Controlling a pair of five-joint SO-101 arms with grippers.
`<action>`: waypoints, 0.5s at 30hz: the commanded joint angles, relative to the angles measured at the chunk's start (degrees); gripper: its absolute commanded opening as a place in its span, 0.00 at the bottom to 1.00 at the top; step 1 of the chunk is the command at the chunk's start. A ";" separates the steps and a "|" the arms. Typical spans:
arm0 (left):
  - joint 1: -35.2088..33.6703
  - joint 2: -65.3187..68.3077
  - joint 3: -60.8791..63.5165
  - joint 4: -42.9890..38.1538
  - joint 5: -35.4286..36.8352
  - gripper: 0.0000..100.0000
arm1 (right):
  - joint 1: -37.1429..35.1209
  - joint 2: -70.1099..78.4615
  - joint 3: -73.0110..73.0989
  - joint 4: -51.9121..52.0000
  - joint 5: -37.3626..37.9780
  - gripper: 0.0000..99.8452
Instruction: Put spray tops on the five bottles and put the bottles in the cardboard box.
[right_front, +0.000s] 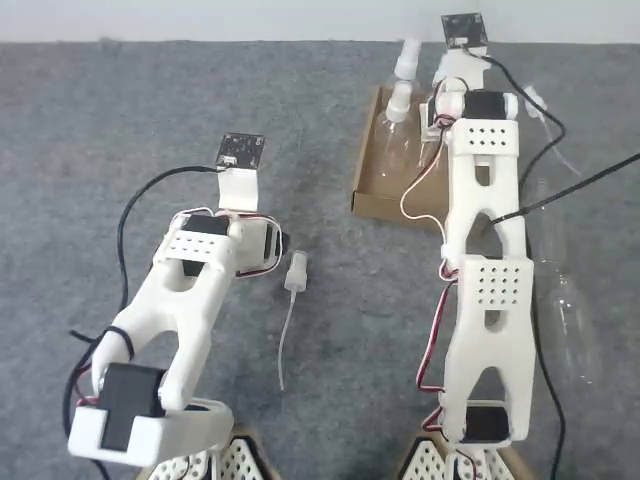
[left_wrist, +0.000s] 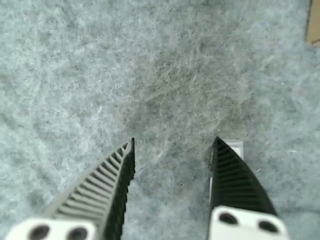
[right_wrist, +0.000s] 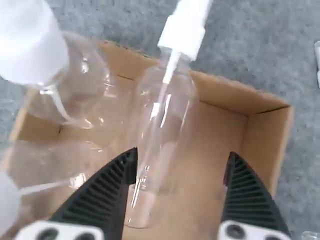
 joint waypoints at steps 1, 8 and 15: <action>-0.18 -3.16 -0.22 -1.32 0.44 0.22 | 0.48 -0.84 -3.08 -1.54 -0.70 0.22; -0.18 -3.16 -0.22 -1.32 0.44 0.22 | 3.21 -0.13 -3.16 -1.63 -0.18 0.22; -0.18 -3.16 -0.22 -1.32 0.44 0.22 | 5.93 0.57 -3.52 -1.01 -0.53 0.22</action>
